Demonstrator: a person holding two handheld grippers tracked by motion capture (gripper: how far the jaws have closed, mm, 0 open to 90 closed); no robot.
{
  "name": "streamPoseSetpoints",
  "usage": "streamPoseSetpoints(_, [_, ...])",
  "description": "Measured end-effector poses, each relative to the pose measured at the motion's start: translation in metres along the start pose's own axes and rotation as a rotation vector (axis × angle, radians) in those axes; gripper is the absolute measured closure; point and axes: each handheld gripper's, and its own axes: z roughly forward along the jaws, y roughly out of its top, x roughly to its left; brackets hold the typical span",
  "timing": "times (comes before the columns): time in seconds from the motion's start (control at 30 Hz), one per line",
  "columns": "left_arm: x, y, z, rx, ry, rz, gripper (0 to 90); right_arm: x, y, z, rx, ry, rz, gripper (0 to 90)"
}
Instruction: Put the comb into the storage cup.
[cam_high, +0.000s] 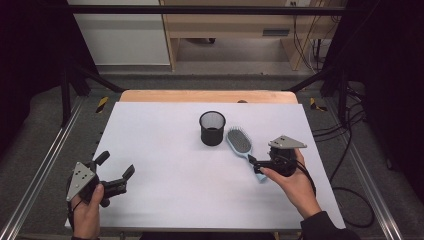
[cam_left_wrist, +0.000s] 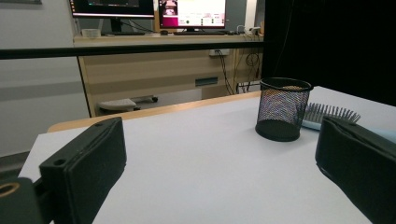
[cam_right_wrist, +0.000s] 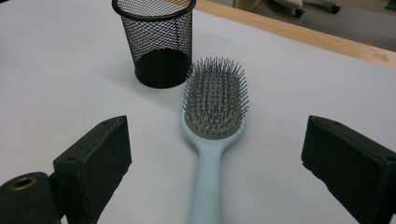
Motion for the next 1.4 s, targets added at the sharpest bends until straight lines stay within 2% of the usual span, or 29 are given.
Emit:
streamPoseSetpoints(0.2, [-0.001, 0.000, 0.000, -0.002, -0.009, 0.005, 2.0, -0.001, 0.009, 0.013, 0.073, 0.005, -0.018, 8.1])
streamPoseSetpoints(0.3, [-0.001, 0.000, 0.001, 0.002, -0.010, 0.007, 2.0, -0.003, 0.015, 0.018, 0.101, 0.013, -0.006, 7.8])
streamPoseSetpoints(0.4, [-0.001, 0.000, 0.001, 0.002, -0.010, 0.008, 2.0, -0.006, 0.021, 0.023, 0.133, -0.003, -0.005, 7.6])
streamPoseSetpoints(0.57, [-0.001, 0.000, 0.001, 0.003, -0.009, 0.008, 2.0, -0.011, 0.024, 0.034, 0.177, 0.010, 0.013, 7.3])
streamPoseSetpoints(0.67, [-0.001, 0.000, 0.001, 0.002, -0.010, 0.008, 2.0, -0.012, 0.024, 0.040, 0.210, 0.012, 0.014, 7.3])
streamPoseSetpoints(1.17, [-0.001, 0.000, 0.001, 0.001, -0.012, 0.009, 2.1, -0.012, 0.012, 0.058, 0.298, 0.025, 0.035, 8.2])
streamPoseSetpoints(1.4, [-0.001, 0.000, 0.001, 0.001, -0.013, 0.007, 2.0, -0.008, 0.005, 0.067, 0.338, 0.040, 0.029, 7.6])
